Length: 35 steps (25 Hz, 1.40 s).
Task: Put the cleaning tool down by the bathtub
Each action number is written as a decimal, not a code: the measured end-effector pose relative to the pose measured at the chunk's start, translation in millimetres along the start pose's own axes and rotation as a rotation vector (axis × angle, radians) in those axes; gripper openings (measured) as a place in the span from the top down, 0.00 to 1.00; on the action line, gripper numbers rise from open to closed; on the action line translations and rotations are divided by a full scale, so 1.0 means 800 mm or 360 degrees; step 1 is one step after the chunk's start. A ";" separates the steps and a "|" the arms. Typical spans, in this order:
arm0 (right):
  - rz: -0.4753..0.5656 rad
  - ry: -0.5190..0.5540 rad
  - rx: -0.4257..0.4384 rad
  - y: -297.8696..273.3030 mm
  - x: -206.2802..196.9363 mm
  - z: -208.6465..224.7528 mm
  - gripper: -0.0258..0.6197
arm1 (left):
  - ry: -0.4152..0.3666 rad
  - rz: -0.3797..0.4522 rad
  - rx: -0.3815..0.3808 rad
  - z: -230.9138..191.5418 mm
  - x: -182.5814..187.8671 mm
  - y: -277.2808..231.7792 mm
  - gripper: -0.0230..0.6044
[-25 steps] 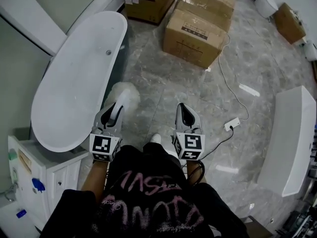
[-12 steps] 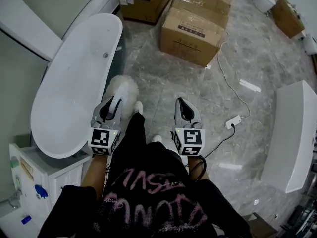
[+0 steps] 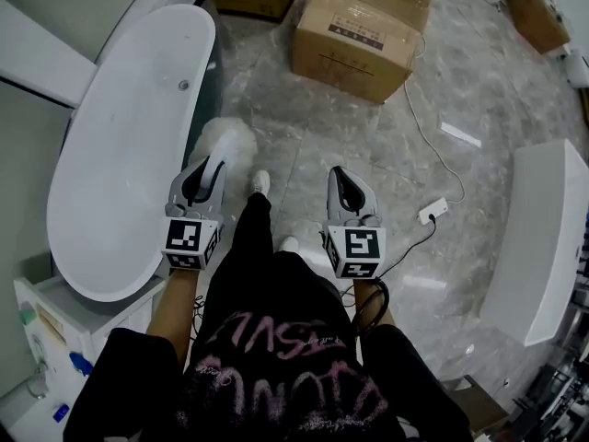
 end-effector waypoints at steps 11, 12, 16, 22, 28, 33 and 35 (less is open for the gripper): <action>-0.0095 -0.0056 -0.0066 -0.091 -0.018 0.004 0.94 | 0.0110 -0.0062 0.0036 -0.068 -0.040 -0.071 0.82; -0.0104 -0.0063 -0.0066 -0.100 -0.021 0.004 0.94 | 0.0118 -0.0069 0.0043 -0.074 -0.046 -0.078 0.82; -0.0144 -0.0071 -0.0068 -0.131 -0.039 0.007 0.94 | 0.0141 -0.0088 0.0067 -0.097 -0.065 -0.108 0.82; -0.0225 -0.0087 -0.0088 -0.173 -0.073 0.005 0.94 | 0.0195 -0.0115 0.0067 -0.126 -0.101 -0.150 0.82; -0.0272 -0.0133 -0.0107 -0.215 -0.110 -0.003 0.94 | 0.0197 -0.0165 0.0051 -0.151 -0.144 -0.186 0.82; -0.0312 -0.0140 -0.0114 -0.252 -0.150 -0.002 0.94 | 0.0234 -0.0192 0.0066 -0.170 -0.181 -0.217 0.82; -0.0333 -0.0149 -0.0111 -0.267 -0.163 -0.003 0.94 | 0.0248 -0.0212 0.0073 -0.177 -0.198 -0.230 0.82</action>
Point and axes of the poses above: the fingertips, and each gripper's own axes: y backward along the fingers, z to its right, x out of its top, the point moved 8 cm from there along y, backward along the fingers, and after that the axes turned 14 degrees about -x, right-handed, at the moved point
